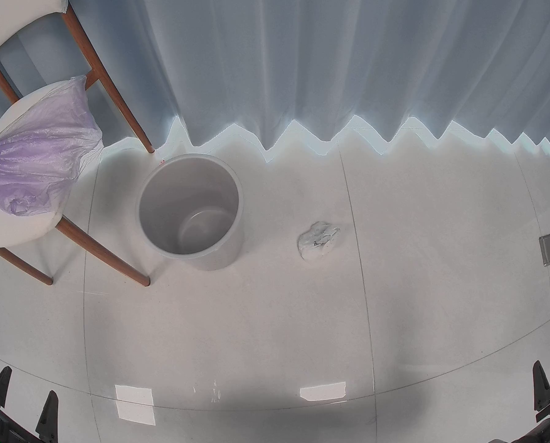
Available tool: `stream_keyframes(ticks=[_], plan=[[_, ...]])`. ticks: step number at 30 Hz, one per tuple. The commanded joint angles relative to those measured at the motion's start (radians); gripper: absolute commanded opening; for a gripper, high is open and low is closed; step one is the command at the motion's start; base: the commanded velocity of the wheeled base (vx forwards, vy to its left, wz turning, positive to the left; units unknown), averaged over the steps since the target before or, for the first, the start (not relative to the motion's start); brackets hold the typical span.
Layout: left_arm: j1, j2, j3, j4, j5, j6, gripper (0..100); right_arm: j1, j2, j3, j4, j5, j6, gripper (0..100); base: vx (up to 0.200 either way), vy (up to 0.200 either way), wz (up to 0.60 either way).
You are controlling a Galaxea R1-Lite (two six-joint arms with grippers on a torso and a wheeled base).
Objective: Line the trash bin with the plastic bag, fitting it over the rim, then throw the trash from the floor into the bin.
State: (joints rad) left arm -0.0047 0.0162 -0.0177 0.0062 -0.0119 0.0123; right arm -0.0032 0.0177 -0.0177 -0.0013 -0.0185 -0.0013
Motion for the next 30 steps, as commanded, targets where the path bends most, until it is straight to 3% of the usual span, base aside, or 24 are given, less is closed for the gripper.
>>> stream_keyframes(ticks=[1, 25, 30], plan=[[0.0, -0.016, 0.018, 0.001, 0.001, 0.0, 100, 0.0, -0.018, 0.018, 0.0, 0.0, 0.0, 100, 0.0, 0.0, 0.0], [0.002, -0.016, 0.018, -0.018, 0.006, -0.009, 100, 0.0, -0.018, 0.018, 0.0, 0.0, 0.0, 100, 0.0, 0.0, 0.0], [0.003, -0.016, 0.018, -0.267, 0.01, 0.026, 100, 0.0, -0.018, 0.018, 0.0, 0.0, 0.0, 100, 0.0, 0.0, 0.0]])
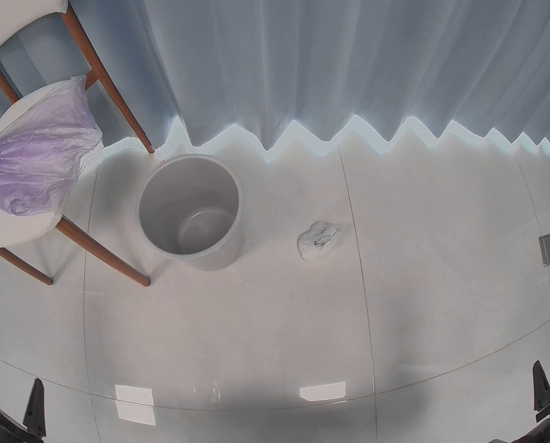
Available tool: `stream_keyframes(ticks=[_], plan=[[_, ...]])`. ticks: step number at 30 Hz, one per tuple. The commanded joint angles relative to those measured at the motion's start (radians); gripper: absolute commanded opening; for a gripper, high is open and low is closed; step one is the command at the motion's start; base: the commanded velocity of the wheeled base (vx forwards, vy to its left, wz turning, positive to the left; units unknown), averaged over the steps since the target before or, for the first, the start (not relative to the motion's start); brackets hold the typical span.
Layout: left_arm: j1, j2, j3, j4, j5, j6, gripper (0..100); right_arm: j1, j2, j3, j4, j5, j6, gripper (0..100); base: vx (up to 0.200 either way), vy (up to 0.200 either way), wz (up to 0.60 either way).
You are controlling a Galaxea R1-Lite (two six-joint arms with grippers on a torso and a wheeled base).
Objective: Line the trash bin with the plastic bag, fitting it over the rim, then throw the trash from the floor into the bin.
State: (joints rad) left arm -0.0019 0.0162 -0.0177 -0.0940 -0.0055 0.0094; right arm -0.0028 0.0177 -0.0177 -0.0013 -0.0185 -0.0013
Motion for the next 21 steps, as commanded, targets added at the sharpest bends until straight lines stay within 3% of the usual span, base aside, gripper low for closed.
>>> stream_keyframes(ticks=[1, 17, 21], plan=[[0.0, -0.016, 0.018, -0.167, 0.004, 0.032, 100, 0.0, -0.018, 0.018, 0.0, 0.0, 0.0, 100, 0.0, 0.0, 0.0], [-0.001, -0.016, 0.018, -0.181, 0.018, 0.05, 100, 0.001, -0.018, 0.018, 0.0, 0.0, 0.0, 100, 0.0, 0.0, 0.0], [-0.001, -0.016, -0.027, -0.173, -0.053, 0.052, 100, 0.0, -0.018, 0.018, 0.0, 0.0, 0.0, 100, 0.0, 0.0, 0.0]])
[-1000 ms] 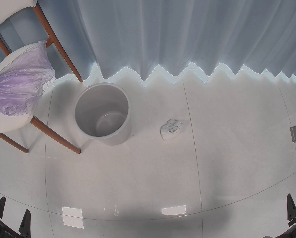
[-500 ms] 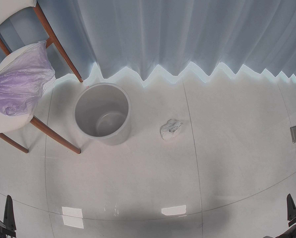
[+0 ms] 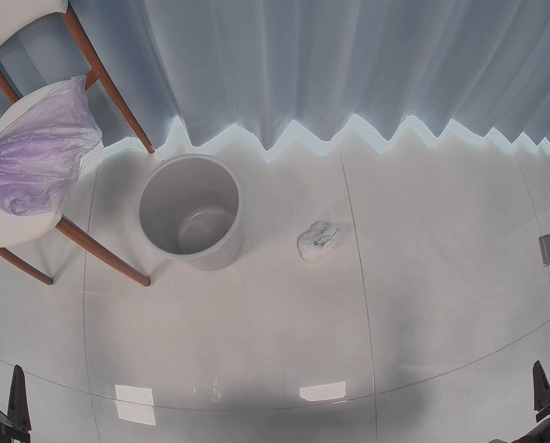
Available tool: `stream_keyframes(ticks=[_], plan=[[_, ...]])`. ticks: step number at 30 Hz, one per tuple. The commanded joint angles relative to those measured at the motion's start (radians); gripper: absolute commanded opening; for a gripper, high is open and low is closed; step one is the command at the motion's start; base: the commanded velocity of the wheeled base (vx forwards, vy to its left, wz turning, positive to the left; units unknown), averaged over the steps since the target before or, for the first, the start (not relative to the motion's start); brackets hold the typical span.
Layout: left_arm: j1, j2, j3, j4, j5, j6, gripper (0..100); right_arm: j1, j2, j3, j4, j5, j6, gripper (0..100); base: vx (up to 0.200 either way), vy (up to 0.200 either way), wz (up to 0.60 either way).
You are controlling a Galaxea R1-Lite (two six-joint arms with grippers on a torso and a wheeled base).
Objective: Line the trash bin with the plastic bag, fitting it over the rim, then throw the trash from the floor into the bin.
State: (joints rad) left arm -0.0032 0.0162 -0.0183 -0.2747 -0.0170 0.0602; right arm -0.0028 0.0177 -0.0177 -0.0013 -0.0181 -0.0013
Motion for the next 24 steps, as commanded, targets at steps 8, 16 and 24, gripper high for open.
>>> stream_keyframes(ticks=[8, 16, 24], plan=[[-0.035, 0.071, -0.192, 0.164, -0.098, 0.0, 100, 0.0, -0.018, 0.018, 0.0, 0.0, 0.0, 100, 0.0, 0.0, 0.0], [-0.058, 0.36, -0.43, 0.183, -0.113, 0.0, 100, 0.0, -0.018, 0.018, 0.0, 0.0, 0.0, 100, 0.0, 0.0, 0.0], [-0.143, 0.6, -0.575, 0.173, -0.116, 0.013, 100, 0.0, -0.018, 0.018, 0.0, 0.0, 0.0, 100, 0.0, 0.0, 0.0]])
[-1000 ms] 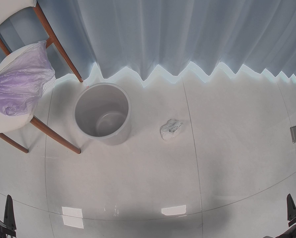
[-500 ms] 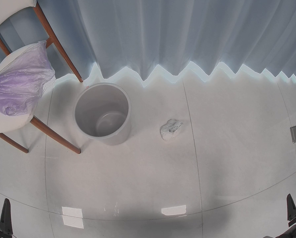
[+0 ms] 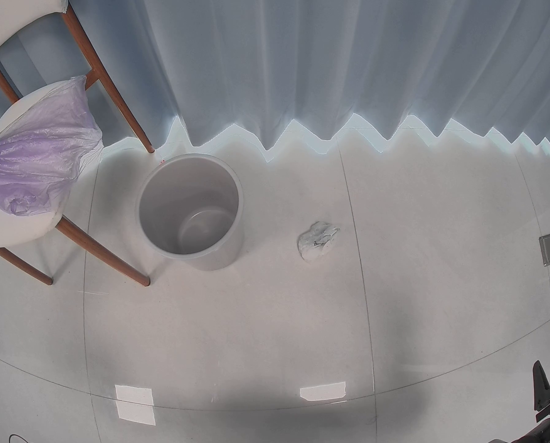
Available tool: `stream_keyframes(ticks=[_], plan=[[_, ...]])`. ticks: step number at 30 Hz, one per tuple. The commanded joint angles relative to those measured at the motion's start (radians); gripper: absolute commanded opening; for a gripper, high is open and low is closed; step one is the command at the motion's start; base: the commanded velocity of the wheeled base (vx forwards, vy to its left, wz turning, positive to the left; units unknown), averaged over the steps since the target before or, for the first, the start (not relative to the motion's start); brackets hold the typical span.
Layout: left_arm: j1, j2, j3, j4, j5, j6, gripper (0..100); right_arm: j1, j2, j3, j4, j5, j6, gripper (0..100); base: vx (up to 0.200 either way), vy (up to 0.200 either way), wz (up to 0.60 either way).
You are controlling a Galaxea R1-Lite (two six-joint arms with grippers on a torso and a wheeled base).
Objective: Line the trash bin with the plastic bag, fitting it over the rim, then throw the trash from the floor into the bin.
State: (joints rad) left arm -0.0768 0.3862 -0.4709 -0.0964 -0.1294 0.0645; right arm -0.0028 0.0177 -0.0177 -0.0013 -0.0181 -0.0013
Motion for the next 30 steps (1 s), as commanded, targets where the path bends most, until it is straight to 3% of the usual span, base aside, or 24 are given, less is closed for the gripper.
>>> stream_keyframes(ticks=[1, 6, 7, 12, 23, 26, 29, 30], plan=[[-0.083, 0.25, -0.138, -0.006, -0.006, 0.009, 100, 0.0, -0.018, 0.018, 0.0, 0.0, 0.0, 100, 0.0, 0.0, 0.0], [-0.166, 0.316, -0.192, -0.016, -0.032, -0.005, 100, 0.0, -0.018, 0.018, 0.0, 0.0, 0.0, 100, 0.0, 0.0, 0.0], [-0.219, 0.341, -0.199, -0.017, -0.042, -0.018, 100, 0.0, -0.018, 0.018, 0.0, 0.0, 0.0, 100, 0.0, 0.0, 0.0], [-0.319, 0.405, -0.218, -0.028, -0.042, -0.034, 100, 0.0, -0.018, 0.018, 0.0, 0.0, 0.0, 100, 0.0, 0.0, 0.0], [-0.328, 0.683, -0.27, -0.194, -0.041, -0.072, 100, 0.0, -0.018, 0.018, 0.0, 0.0, 0.0, 100, 0.0, 0.0, 0.0], [-0.319, 0.735, -0.288, -0.233, -0.03, -0.048, 100, 0.001, -0.018, 0.018, 0.0, 0.0, 0.0, 100, 0.0, 0.0, 0.0], [-0.319, 0.746, -0.333, -0.22, -0.012, 0.035, 100, 0.0, -0.018, 0.018, 0.0, 0.0, 0.0, 100, 0.0, 0.0, 0.0], [-0.317, 0.766, -0.361, -0.215, 0.027, 0.081, 100, 0.0, -0.018, 0.018, 0.0, 0.0, 0.0, 100, 0.0, 0.0, 0.0]])
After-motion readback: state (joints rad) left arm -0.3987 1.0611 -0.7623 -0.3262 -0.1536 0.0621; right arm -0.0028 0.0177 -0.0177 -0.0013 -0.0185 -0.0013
